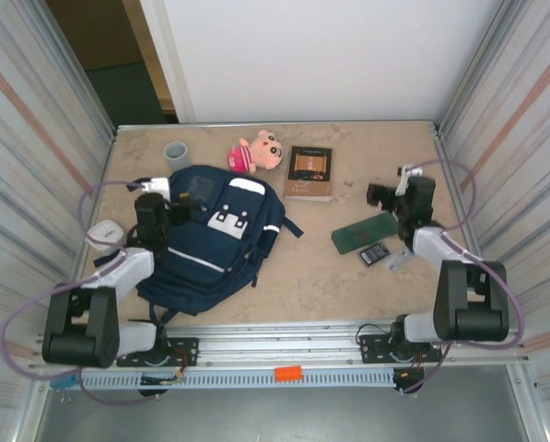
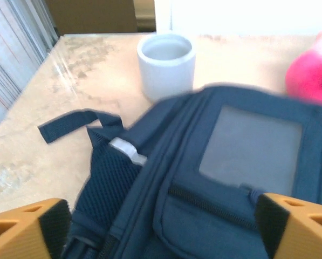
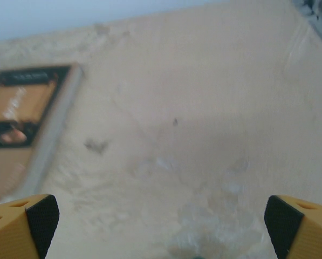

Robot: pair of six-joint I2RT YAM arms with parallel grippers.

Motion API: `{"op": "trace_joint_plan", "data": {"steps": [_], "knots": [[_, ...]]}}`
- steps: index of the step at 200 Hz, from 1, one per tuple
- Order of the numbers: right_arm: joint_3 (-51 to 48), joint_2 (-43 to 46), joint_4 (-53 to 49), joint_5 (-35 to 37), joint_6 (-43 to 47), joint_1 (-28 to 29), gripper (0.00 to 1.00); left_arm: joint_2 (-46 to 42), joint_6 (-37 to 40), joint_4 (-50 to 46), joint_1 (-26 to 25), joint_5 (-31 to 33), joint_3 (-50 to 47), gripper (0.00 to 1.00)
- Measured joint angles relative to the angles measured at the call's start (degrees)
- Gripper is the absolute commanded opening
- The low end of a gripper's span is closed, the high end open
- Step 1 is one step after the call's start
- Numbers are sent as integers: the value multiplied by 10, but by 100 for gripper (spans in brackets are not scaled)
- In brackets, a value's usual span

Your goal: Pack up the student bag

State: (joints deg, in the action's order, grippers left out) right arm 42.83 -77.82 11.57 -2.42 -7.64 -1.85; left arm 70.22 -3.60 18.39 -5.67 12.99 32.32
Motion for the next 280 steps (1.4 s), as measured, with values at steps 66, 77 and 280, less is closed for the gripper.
{"op": "trace_joint_plan", "data": {"steps": [66, 77, 280], "knots": [[114, 103, -250, -45, -169, 158, 99, -86, -188, -244, 12, -94, 53, 71], [91, 111, -265, -52, -212, 200, 98, -74, -208, -261, 12, -115, 49, 64], [132, -206, -98, -83, -493, 410, 53, 44, -397, -156, -193, -169, -43, 44]]}}
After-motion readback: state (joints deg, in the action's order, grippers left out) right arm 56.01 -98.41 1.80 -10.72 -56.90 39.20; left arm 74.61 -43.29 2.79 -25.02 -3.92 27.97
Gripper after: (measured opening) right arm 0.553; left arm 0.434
